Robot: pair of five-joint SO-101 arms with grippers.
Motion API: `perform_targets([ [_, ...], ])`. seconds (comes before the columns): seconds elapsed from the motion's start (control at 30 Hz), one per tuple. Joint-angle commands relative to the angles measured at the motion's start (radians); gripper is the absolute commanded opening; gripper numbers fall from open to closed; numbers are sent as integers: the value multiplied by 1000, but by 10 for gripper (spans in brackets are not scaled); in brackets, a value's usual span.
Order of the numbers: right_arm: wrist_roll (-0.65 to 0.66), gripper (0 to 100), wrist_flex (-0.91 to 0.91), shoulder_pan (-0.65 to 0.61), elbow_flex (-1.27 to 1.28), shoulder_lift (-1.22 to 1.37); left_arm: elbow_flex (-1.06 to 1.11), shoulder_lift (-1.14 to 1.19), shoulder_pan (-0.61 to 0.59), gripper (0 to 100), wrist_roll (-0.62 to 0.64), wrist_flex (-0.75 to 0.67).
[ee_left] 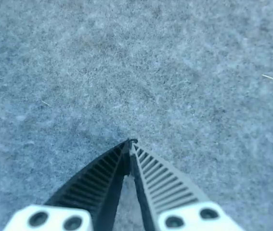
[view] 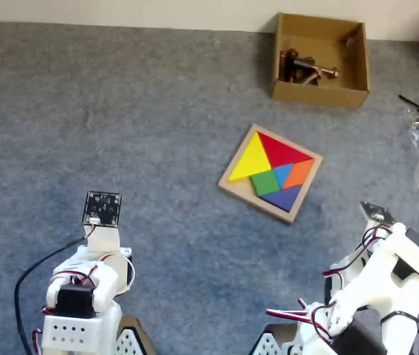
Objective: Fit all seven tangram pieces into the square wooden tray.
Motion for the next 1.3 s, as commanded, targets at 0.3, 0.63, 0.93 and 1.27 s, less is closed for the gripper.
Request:
perform_targets([
  [0.3,11,128,-94,58,-5,-44,19,-7,16,5,8,-3],
  [0.63,11,128,-153,59,19,-36,19,-7,16,5,8,-3],
  [0.93,6,128,-153,15,90,-42,19,-7,16,5,8,-3],
  [1.27,-3,128,-186,15,96,-42,19,-7,16,5,8,-3],
])
